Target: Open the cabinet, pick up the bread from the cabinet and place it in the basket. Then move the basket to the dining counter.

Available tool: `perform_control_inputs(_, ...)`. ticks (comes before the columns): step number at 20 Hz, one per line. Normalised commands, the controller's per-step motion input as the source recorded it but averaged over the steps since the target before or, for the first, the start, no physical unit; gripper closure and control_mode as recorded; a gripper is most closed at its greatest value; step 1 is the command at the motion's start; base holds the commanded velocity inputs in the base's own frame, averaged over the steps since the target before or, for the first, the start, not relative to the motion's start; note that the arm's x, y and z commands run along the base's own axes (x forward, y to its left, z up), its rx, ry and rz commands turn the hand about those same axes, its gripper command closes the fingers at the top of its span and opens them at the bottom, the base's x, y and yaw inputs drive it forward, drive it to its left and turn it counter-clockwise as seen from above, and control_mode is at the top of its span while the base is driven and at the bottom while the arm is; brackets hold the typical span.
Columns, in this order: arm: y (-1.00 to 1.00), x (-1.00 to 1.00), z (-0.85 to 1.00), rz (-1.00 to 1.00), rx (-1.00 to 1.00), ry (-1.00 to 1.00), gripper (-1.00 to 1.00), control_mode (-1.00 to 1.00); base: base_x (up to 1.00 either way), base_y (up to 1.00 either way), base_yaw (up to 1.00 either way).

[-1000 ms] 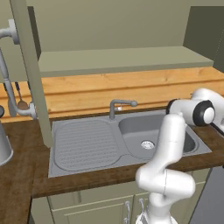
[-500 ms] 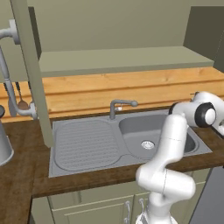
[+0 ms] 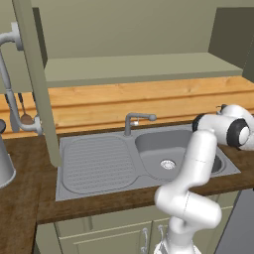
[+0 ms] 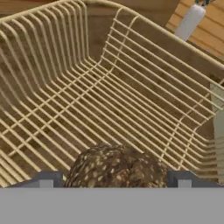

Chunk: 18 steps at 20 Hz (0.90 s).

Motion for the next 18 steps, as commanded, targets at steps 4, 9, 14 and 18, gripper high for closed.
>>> perform_control_inputs(4, 0.11, -0.40, -0.29, 0.00, 0.33, 0.14, 1.00, -1.00, 0.00, 0.00, 0.00)
perform_control_inputs(9, 0.11, -0.11, 0.18, 0.00, 0.07, -0.01, -1.00, -1.00, 0.00, 0.00, 0.00)
perform_control_inputs(14, 0.61, 0.00, 0.77, 0.00, -0.18, -0.04, -1.00, -1.00, 0.00, 0.00, 0.00)
perform_control_inputs(18, 0.77, 0.01, 0.36, 0.00, -0.10, 0.02, -1.00, -1.00, 0.00, 0.00, 0.00)
